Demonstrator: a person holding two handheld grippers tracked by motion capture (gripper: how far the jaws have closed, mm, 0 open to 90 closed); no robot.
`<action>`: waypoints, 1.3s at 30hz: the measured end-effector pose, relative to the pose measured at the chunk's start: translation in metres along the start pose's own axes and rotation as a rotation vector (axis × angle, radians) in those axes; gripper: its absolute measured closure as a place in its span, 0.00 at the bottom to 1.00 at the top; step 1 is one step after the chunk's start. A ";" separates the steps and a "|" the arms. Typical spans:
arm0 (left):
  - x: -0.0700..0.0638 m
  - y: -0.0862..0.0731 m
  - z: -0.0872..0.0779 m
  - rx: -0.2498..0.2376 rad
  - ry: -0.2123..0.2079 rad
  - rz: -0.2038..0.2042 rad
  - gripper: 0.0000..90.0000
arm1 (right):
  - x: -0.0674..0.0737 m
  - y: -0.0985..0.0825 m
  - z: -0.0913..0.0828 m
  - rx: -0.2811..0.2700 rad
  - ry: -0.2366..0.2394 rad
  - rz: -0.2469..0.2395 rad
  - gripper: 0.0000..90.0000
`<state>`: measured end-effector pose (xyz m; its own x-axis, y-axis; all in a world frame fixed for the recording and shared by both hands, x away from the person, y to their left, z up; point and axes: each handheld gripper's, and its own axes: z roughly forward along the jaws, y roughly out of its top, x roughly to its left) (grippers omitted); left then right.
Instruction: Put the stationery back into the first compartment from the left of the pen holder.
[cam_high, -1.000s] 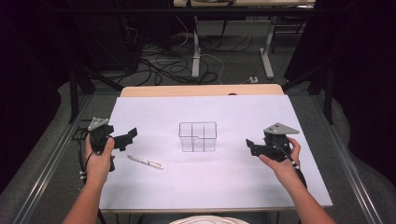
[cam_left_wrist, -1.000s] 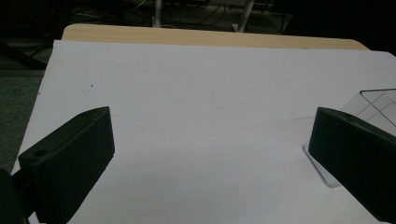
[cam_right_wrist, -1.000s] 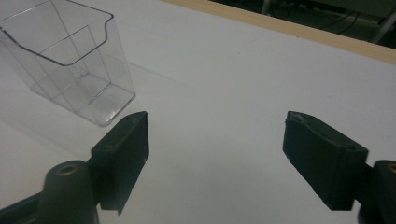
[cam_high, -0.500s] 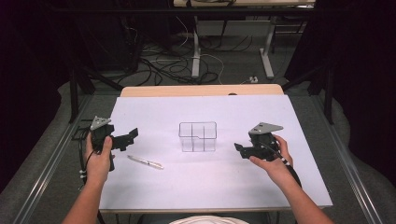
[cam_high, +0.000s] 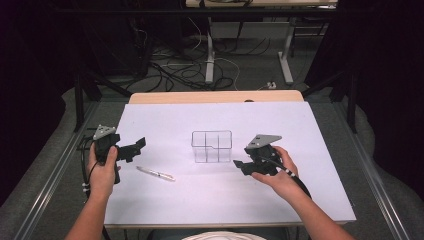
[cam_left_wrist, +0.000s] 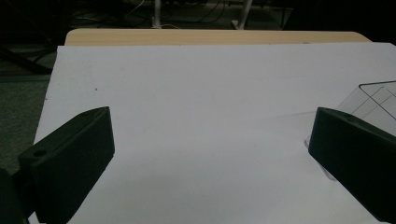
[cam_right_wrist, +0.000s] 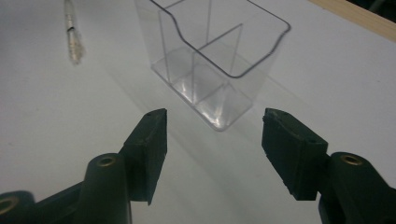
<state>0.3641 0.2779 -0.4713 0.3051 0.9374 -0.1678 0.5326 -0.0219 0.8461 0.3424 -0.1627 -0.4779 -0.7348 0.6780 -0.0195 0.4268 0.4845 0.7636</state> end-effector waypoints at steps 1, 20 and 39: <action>0.000 0.000 0.000 -0.002 -0.002 0.001 0.00 | 0.003 0.002 0.002 -0.004 0.014 -0.010 0.46; 0.004 0.001 -0.003 -0.003 -0.006 -0.006 0.00 | 0.057 0.035 0.056 0.080 0.157 -0.122 0.57; 0.011 0.001 -0.009 -0.018 0.008 -0.024 0.00 | 0.099 0.065 0.116 0.141 0.242 -0.198 0.59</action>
<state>0.3609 0.2915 -0.4675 0.2865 0.9402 -0.1841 0.5257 0.0064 0.8506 0.3585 0.0000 -0.5054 -0.9072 0.4206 0.0078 0.3196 0.6770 0.6630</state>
